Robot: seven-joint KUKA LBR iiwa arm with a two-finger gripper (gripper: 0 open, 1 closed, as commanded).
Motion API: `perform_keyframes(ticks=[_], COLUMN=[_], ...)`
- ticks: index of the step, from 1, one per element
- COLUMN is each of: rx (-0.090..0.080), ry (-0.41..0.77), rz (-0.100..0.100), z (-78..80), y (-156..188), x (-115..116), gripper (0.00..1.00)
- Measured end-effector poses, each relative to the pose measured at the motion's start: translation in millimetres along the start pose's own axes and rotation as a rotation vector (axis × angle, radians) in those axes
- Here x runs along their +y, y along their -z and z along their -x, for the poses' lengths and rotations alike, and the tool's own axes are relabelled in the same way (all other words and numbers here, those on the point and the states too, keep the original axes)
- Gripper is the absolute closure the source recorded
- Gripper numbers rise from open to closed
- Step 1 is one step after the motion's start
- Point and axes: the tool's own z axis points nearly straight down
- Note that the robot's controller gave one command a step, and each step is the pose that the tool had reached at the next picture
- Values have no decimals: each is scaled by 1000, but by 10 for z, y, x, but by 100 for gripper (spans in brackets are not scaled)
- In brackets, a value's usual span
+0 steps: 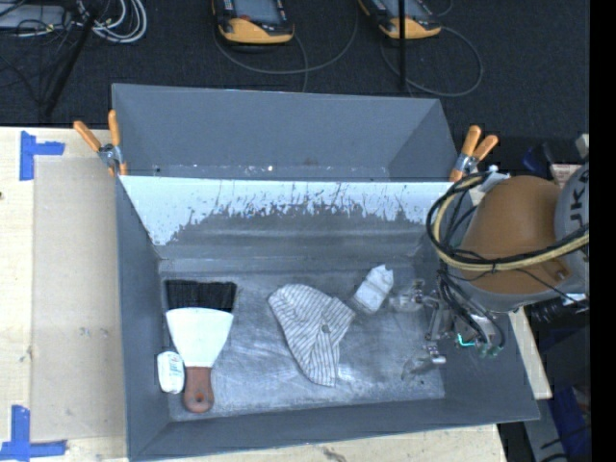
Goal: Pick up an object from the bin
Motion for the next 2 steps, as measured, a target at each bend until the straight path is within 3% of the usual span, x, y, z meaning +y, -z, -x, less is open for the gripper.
perform_keyframes(ticks=[1, 2], rx=[-7, -11], ry=[3, 102], rz=[-1, -3], z=[19, 534], y=[38, -527], x=[2, 559], gripper=[0, 100])
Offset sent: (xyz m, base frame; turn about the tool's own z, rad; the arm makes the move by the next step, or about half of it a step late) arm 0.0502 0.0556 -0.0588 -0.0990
